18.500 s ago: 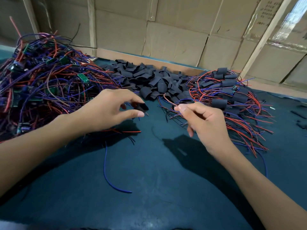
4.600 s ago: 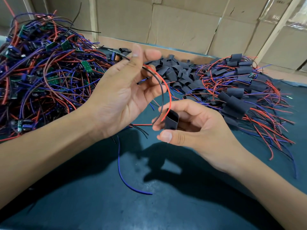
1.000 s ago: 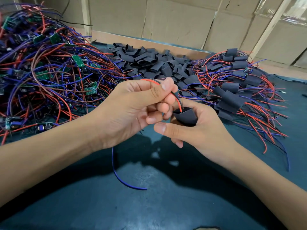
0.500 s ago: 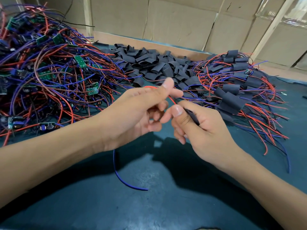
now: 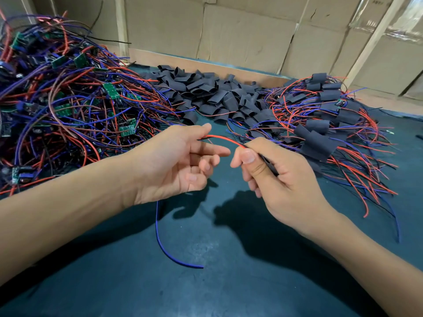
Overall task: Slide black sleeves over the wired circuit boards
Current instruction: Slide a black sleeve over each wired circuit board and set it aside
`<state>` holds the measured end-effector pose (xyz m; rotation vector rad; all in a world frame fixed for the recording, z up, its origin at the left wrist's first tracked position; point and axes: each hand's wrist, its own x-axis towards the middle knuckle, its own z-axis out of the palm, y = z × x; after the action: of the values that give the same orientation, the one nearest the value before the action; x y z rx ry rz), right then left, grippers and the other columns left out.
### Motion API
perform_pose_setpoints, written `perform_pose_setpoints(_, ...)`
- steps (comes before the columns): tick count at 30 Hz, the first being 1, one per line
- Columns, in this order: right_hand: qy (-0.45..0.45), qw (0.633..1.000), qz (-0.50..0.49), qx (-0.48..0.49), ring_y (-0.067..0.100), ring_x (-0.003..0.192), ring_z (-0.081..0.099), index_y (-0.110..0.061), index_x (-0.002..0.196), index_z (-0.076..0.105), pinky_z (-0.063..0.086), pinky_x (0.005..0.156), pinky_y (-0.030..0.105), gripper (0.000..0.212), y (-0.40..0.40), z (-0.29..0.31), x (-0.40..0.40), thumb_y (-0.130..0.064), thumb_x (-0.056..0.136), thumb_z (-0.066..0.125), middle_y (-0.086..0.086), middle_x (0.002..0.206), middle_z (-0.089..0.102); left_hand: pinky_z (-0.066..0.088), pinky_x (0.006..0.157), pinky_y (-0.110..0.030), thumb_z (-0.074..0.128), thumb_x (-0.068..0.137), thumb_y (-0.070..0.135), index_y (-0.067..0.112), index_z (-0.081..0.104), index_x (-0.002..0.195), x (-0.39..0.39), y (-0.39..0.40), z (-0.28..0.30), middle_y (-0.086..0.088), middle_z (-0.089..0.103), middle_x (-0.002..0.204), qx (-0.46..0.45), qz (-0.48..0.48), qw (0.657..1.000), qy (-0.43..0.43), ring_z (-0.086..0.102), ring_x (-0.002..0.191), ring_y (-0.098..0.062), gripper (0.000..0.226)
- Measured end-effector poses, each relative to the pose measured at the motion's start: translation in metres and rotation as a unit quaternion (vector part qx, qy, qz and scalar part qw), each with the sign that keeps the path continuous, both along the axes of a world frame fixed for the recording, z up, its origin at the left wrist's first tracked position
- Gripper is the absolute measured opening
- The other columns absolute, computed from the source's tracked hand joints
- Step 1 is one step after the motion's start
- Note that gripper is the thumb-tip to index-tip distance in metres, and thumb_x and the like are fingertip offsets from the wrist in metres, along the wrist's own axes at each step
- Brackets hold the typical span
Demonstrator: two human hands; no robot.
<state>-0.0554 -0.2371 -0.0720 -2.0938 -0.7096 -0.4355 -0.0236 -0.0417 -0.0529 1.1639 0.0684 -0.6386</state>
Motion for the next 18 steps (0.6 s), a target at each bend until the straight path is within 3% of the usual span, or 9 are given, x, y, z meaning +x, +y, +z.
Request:
perform_pose_setpoints(3, -0.021, 1.000, -0.014, 0.004, 0.020, 0.062, 0.053, -0.026, 0.091, 0.062, 0.046, 0.057, 0.032, 0.027, -0.002, 0.001, 0.001, -0.037, 0.106, 0.042, -0.004, 0.072, 0.054, 0.030, 0.036, -0.019, 0.059, 0.094, 0.046, -0.001, 0.071, 0.099, 0.001, 0.001, 0.001, -0.003, 0.052, 0.067, 0.020, 0.013, 1.000, -0.014, 0.040, 0.048, -0.009, 0.049)
perform_pose_setpoints(6, -0.035, 0.999, -0.023, 0.006, 0.017, 0.063, 0.054, -0.025, 0.093, 0.063, 0.044, 0.058, 0.025, 0.028, -0.005, 0.003, 0.002, -0.038, 0.106, 0.042, -0.004, 0.073, 0.055, 0.031, 0.036, -0.017, 0.070, 0.087, 0.037, 0.001, 0.069, 0.092, 0.003, 0.004, 0.003, -0.003, 0.051, 0.066, -0.030, 0.027, 0.998, 0.046, 0.038, 0.049, -0.007, 0.037)
perform_pose_setpoints(10, -0.039, 0.999, -0.020, 0.006, 0.019, 0.062, 0.055, -0.030, 0.094, 0.062, 0.047, 0.056, 0.031, 0.026, -0.011, 0.009, 0.005, -0.040, 0.106, 0.041, -0.004, 0.076, 0.057, 0.036, 0.038, -0.015, 0.072, 0.083, 0.019, -0.002, 0.065, 0.108, 0.009, 0.012, 0.007, -0.005, 0.059, 0.074, -0.081, 0.043, 0.993, 0.070, 0.048, 0.054, -0.007, 0.033)
perform_pose_setpoints(15, -0.037, 0.999, 0.005, 0.001, 0.020, 0.064, 0.056, -0.029, 0.097, 0.062, 0.047, 0.059, 0.027, 0.027, -0.016, 0.011, 0.007, -0.042, 0.107, 0.041, -0.005, 0.079, 0.058, 0.043, 0.039, -0.016, 0.069, 0.087, 0.026, -0.004, 0.055, 0.120, 0.011, 0.014, 0.004, -0.022, 0.070, 0.097, -0.083, -0.003, 0.992, 0.091, 0.066, 0.065, -0.016, 0.047)
perform_pose_setpoints(18, -0.040, 0.999, 0.013, 0.000, 0.020, 0.065, 0.057, -0.030, 0.098, 0.062, 0.047, 0.059, 0.027, 0.027, -0.017, 0.010, 0.008, -0.042, 0.107, 0.041, -0.005, 0.080, 0.059, 0.043, 0.040, -0.016, 0.068, 0.086, 0.024, -0.013, 0.064, 0.119, 0.012, 0.012, 0.000, -0.018, 0.071, 0.095, -0.093, -0.016, 0.993, 0.072, 0.065, 0.066, -0.014, 0.050)
